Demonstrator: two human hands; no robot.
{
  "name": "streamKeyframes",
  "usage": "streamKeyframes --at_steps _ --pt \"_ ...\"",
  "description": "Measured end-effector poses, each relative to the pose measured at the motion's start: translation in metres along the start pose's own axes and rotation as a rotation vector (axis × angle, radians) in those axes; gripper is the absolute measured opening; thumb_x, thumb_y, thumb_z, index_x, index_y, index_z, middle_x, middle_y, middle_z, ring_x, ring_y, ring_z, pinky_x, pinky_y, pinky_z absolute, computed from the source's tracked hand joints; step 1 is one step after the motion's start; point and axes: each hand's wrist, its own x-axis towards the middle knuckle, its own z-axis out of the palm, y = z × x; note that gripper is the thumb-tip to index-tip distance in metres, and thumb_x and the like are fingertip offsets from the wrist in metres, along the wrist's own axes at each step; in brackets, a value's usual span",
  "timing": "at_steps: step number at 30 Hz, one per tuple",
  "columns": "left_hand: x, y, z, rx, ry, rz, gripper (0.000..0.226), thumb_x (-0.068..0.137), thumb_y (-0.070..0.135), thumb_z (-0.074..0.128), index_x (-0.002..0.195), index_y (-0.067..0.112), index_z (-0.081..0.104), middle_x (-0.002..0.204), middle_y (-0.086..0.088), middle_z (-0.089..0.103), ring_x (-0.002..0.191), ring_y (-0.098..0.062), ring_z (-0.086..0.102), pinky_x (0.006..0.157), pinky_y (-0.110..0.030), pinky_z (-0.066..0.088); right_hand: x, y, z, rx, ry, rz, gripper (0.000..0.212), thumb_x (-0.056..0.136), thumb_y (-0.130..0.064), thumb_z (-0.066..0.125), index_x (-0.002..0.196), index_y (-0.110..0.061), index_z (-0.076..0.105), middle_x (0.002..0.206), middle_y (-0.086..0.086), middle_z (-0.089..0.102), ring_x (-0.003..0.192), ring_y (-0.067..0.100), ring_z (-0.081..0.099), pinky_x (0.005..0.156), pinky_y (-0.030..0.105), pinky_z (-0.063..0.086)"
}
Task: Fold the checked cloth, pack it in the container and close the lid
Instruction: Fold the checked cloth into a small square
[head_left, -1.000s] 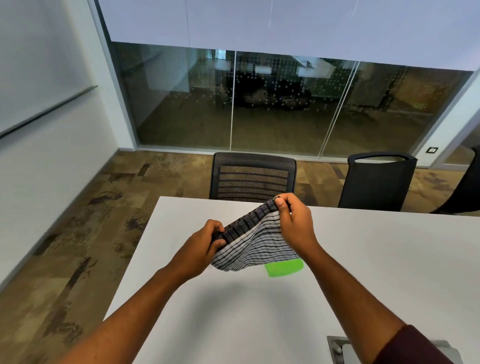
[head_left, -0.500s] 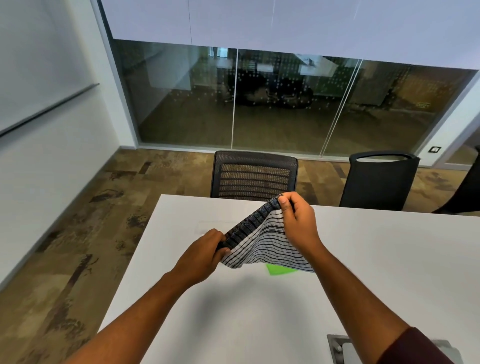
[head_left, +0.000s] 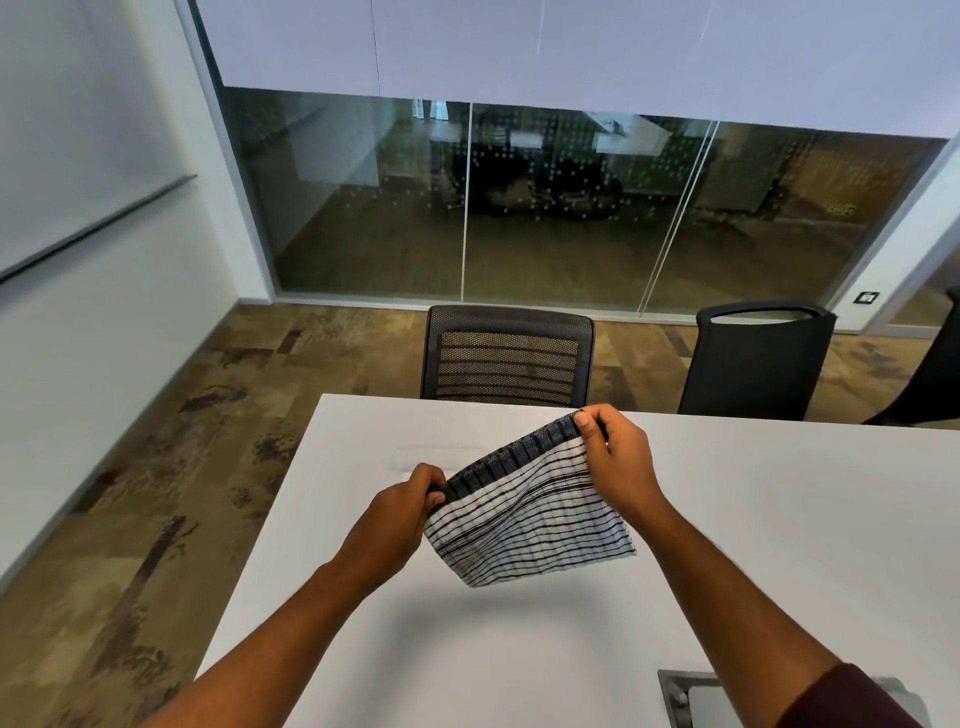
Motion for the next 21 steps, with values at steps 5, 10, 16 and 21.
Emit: streamKeyframes --at_steps 5,10,16,21 --pt "0.001 -0.002 -0.001 -0.122 0.079 0.053 0.01 0.097 0.017 0.064 0.094 0.026 0.062 0.088 0.016 0.067 0.084 -0.008 0.065 0.071 -0.03 0.056 0.0 0.003 0.002 0.003 0.009 -0.005 0.022 0.105 -0.029 0.049 0.106 -0.018 0.067 0.097 0.0 0.071 0.091 0.017 0.066 0.082 0.043 0.061" --pt "0.0 -0.005 -0.002 -0.11 0.128 0.002 0.017 0.099 0.022 0.061 0.106 0.035 0.054 0.089 0.016 0.065 0.086 -0.006 0.063 0.072 -0.02 0.052 -0.002 0.01 0.001 -0.03 0.016 -0.04 0.019 0.105 -0.028 0.049 0.103 -0.02 0.066 0.093 -0.002 0.07 0.089 0.015 0.065 0.078 0.039 0.059" --pt "-0.002 -0.001 -0.001 0.011 0.192 0.09 0.026 0.107 0.032 0.041 0.103 0.021 0.064 0.094 0.011 0.049 0.084 -0.001 0.054 0.073 -0.015 0.046 -0.012 0.021 0.008 -0.005 -0.009 -0.004 0.021 0.107 -0.028 0.042 0.099 -0.019 0.06 0.089 0.0 0.067 0.084 0.02 0.065 0.07 0.036 0.057" --pt "0.002 0.004 0.0 -0.049 0.245 0.058 0.033 0.106 0.031 0.036 0.086 0.017 0.059 0.084 0.006 0.053 0.077 -0.008 0.055 0.068 -0.03 0.049 -0.016 0.025 0.011 0.005 -0.011 0.026 0.025 0.108 -0.028 0.038 0.101 -0.015 0.058 0.087 0.0 0.065 0.083 0.018 0.065 0.069 0.034 0.056"
